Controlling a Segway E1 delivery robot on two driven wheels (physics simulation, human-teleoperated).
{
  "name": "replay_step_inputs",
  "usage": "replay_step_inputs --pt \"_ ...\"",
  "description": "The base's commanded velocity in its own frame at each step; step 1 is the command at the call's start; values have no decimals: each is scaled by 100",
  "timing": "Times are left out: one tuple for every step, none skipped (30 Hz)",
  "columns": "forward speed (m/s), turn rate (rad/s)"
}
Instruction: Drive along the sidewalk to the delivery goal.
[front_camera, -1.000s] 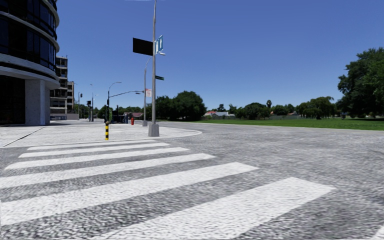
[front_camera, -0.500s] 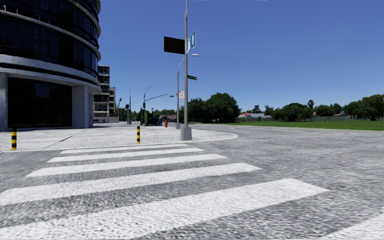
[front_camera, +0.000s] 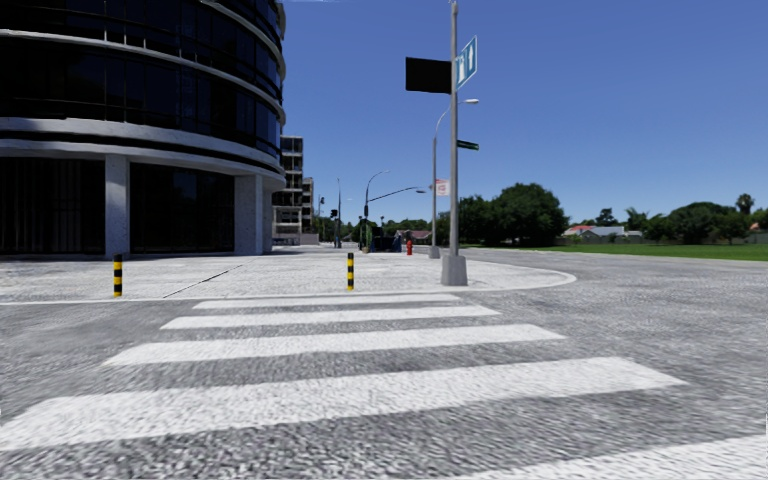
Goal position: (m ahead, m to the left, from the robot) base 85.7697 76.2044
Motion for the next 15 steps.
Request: replay_step_inputs --pt "200 51" --pt "200 51" --pt "200 51" --pt "200 51" --pt "200 51" --pt "200 51" --pt "200 51" --pt "200 51" --pt "200 51" --pt "200 51" --pt "200 51" --pt "200 51" --pt "200 51" --pt "200 50" --pt "200 49"
